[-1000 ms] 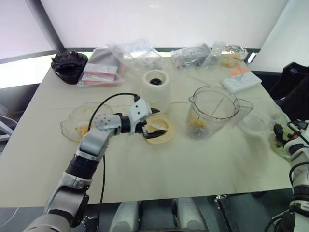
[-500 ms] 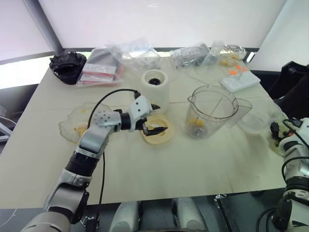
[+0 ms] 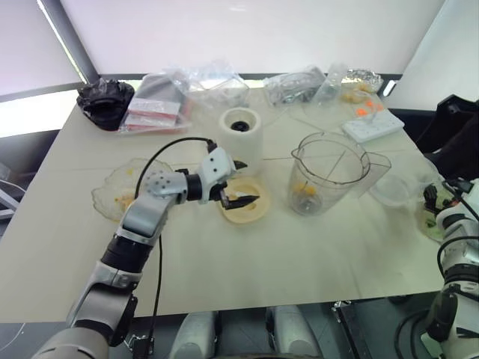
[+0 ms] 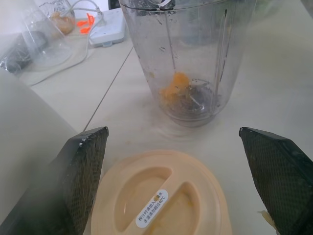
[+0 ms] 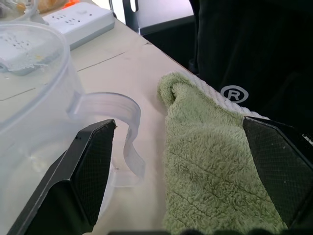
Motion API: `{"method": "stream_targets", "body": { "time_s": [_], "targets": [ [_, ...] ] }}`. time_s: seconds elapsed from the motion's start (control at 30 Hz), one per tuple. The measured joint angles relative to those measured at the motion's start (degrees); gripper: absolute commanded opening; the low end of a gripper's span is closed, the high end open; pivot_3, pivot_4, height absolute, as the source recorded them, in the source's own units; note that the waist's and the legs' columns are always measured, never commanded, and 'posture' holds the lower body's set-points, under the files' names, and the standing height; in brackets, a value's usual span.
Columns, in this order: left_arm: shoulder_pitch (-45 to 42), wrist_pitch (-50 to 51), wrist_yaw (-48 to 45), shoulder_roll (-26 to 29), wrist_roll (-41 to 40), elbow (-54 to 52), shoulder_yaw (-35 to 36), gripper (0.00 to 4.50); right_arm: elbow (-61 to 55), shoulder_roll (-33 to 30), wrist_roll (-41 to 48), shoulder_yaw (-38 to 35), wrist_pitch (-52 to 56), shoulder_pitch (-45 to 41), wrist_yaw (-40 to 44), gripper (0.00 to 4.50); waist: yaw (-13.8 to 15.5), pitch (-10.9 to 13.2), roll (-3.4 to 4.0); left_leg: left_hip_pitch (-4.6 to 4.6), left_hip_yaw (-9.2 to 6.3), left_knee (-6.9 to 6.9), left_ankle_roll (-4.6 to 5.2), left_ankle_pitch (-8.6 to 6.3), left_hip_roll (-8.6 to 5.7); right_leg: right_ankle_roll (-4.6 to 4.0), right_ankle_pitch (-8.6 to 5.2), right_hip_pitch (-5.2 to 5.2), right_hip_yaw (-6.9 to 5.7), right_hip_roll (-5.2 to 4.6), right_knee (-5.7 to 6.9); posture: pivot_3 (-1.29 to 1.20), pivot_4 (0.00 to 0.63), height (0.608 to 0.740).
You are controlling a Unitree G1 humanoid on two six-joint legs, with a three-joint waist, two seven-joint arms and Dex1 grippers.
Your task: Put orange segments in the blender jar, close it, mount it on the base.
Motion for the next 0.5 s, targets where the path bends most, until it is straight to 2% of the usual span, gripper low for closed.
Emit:
{"method": "stream_targets", "body": {
  "time_s": [0.17, 0.5],
  "targets": [
    [-0.20, -0.18, 0.00, 0.00, 0.05, 0.11, 0.00, 4.50, 0.01, 0.01, -0.06, 0.94, -0.38, -0.11, 0.49, 0.41, 0.05, 0.00, 0.00, -0.01, -0.01, -0.01, 0.00, 0.00, 0.00, 0.00, 0.00, 0.00, 0.00, 0.00, -0.02, 0.00, 0.150, 0.740],
    [-0.27, -0.43, 0.01, 0.15, 0.11, 0.37, -0.01, 4.50, 0.13, 0.02, 0.03, 1.13, -1.01, -0.40, 0.93, 0.41, 0.04, 0.02, -0.01, -0.01, -0.02, -0.04, 0.01, 0.00, 0.01, 0.00, 0.00, 0.01, 0.00, -0.01, -0.07, 0.00, 0.150, 0.740]
  ]
}}
